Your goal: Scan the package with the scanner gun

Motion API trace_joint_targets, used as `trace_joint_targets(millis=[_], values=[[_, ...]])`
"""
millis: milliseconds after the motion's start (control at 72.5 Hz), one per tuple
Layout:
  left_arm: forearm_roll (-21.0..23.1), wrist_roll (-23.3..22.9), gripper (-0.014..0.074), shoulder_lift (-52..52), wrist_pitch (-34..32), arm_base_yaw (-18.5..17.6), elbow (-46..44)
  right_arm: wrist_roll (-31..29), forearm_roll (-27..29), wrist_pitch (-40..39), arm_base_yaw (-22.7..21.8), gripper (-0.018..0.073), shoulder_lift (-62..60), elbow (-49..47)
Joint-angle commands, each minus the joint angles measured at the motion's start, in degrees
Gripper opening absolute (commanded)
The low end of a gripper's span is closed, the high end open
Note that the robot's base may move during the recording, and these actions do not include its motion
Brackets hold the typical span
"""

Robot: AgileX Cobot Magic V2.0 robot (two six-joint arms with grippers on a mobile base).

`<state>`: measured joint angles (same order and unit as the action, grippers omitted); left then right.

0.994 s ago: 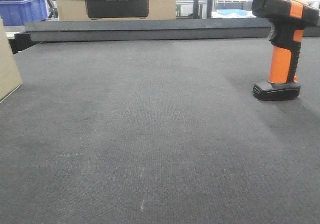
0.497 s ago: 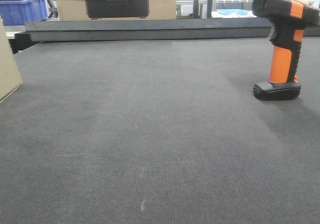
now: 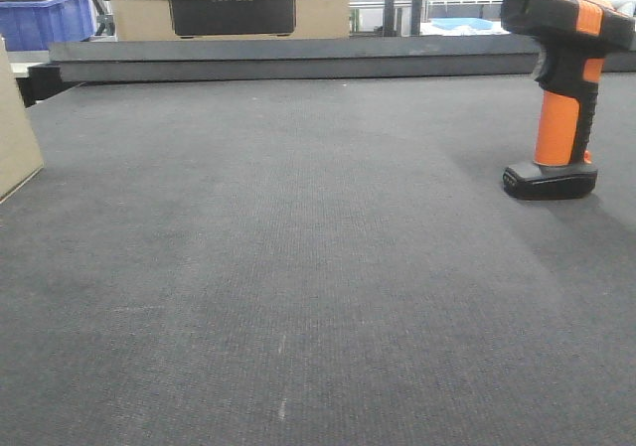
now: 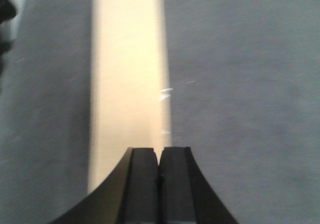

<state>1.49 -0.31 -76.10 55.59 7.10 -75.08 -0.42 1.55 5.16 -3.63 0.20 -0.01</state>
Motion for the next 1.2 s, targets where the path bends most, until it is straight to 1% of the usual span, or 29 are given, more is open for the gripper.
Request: trace_joint_targets(millis=[0,14,55,97,193,290,373,483,552,580,649,704,745,828,897,952,1007,1076,1132,1187], values=[[3.67,3.89,-0.0102,-0.46,0.91,2.41,-0.62,-0.26,0.16,-1.11,-0.18,-0.0168,-0.2,0.01],[4.16,4.98,-0.0102,-0.46,0.91,2.74,-0.62,-0.26,0.16,-1.11,-0.18,-0.0168,-0.2,0.01],[7.62,7.85,-0.0102,-0.46,0.91,3.55,-0.62,-0.26,0.16,-1.11,-0.18,-0.0168,-0.2,0.01],[9.55,9.25,-0.0102,-0.71,0.52,4.0,-0.62,-0.26,0.16,-1.11,-0.18,-0.0168,-0.2,0.01],[9.85,9.24,-0.0102,-1.37,-0.95,4.13,-0.62,-0.26,0.16,-1.11,-0.18,-0.0168,-0.2,0.01],[9.85,9.24,-0.0092,-2.38,-1.04,4.13,-0.62,-0.26,0.16,-1.11,-0.18,-0.0168,-0.2,0.01],[9.85,9.24,-0.0036,-2.89,-1.18,4.13,-0.62,-0.26,0.16,-1.11,-0.18,-0.0168,-0.2,0.01],[9.85,9.24,0.0118,-3.14,-2.49,4.13,-0.62,-0.26,0.16,-1.11,-0.18,-0.0168,-0.2,0.01],[9.85,9.24,0.0244,-3.14,-3.17,4.13,-0.62,-0.26,0.16,-1.11,-0.18,-0.0168,-0.2,0.01],[9.85,9.24,0.031,-3.14,-3.46,4.13,-0.62,-0.26,0.16,-1.11,-0.18,-0.0168,-0.2,0.01],[9.85,9.13,0.0429,-3.14,-4.13,4.13,-0.62,-0.26,0.16,-1.11,-0.18,-0.0168,-0.2,0.01],[9.85,9.13,0.0501,-3.55,-4.69,4.13,-0.62,-0.26,0.16,-1.11,-0.18,-0.0168,-0.2,0.01],[9.85,9.13,0.0528,-4.06,-4.73,4.13,-0.62,-0.26,0.16,-1.11,-0.18,-0.0168,-0.2,0.01],[9.75,9.13,0.0551,-6.04,-4.34,4.13,-0.62,-0.26,0.16,-1.11,-0.18,-0.0168,-0.2,0.01],[9.75,9.13,0.0552,-7.63,-4.37,4.13,-0.62,-0.26,0.16,-1.11,-0.18,-0.0168,-0.2,0.01],[8.72,9.03,0.0552,-8.7,-4.58,4.13,-0.62,-0.26,0.16,-1.11,-0.18,-0.0168,-0.2,0.01],[6.22,6.96,0.0552,-9.59,-5.03,4.13,-0.62,-0.26,0.16,-1.11,-0.18,-0.0168,-0.2,0.01],[4.89,4.74,0.0552,-10.49,-5.25,4.13,-0.62,-0.26,0.16,-1.11,-0.18,-0.0168,-0.2,0.01],[4.89,4.58,0.0552,-11.15,-4.97,4.13,-0.62,-0.26,0.16,-1.11,-0.18,-0.0168,-0.2,0.01],[5.96,4.58,0.0552,-11.71,-3.98,4.13,-0.62,-0.26,0.16,-1.11,-0.18,-0.0168,-0.2,0.01]])
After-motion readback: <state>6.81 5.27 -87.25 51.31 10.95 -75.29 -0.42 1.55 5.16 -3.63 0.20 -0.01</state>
